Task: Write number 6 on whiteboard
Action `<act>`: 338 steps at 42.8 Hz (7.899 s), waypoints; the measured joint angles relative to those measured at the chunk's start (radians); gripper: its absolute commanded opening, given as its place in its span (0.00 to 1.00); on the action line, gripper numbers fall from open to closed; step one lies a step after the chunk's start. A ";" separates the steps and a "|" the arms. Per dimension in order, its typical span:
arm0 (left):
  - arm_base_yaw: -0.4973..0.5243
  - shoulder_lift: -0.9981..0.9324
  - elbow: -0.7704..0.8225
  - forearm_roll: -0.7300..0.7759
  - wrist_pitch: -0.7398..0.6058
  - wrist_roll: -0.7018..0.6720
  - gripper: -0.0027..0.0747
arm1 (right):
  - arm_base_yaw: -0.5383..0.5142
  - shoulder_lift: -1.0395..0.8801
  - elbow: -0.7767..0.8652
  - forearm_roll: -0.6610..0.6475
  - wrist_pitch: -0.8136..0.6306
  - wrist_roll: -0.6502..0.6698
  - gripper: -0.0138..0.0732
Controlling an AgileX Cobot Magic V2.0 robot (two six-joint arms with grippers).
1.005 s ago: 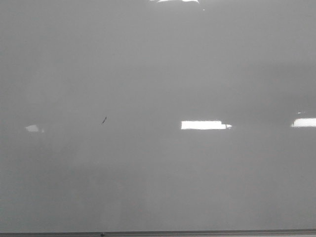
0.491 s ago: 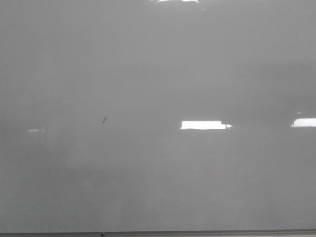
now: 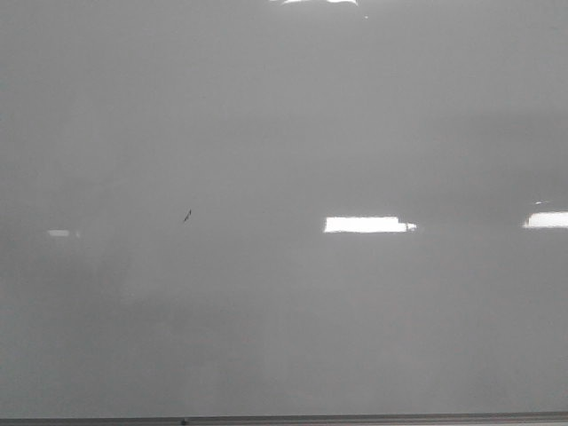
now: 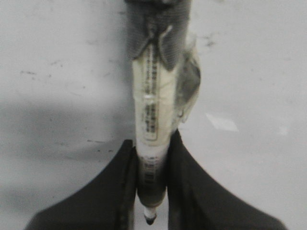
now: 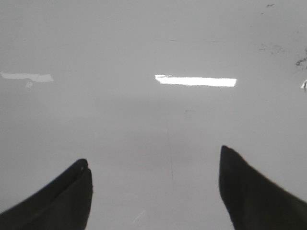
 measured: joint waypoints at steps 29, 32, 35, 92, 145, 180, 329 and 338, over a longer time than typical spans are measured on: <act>-0.754 -0.177 -0.335 0.144 0.857 0.476 0.02 | 0.283 0.342 -0.241 0.074 0.364 -0.274 0.81; -0.850 -0.177 -0.340 0.183 0.878 0.487 0.02 | 0.361 0.428 -0.294 0.102 0.414 -0.351 0.81; -0.944 -0.177 -0.348 0.221 0.892 0.494 0.02 | 0.439 0.513 -0.347 0.111 0.454 -0.409 0.81; -1.103 -0.167 -0.392 0.231 0.820 0.500 0.17 | 0.852 1.010 -0.664 0.108 0.296 -0.494 0.09; -0.934 -0.783 0.008 -0.074 0.331 0.388 0.01 | 0.537 0.735 -0.415 0.181 0.033 -0.494 0.08; -0.934 -1.173 0.228 -0.157 0.293 0.385 0.01 | 0.482 1.260 -0.728 0.283 -0.141 -0.494 0.08; -1.022 -0.247 -0.359 0.001 0.679 0.755 0.01 | 0.828 0.957 -0.693 0.036 0.309 -0.752 0.80; -0.989 -0.247 -0.359 0.003 0.674 0.743 0.01 | 0.740 0.896 -0.691 0.043 0.351 -0.677 0.79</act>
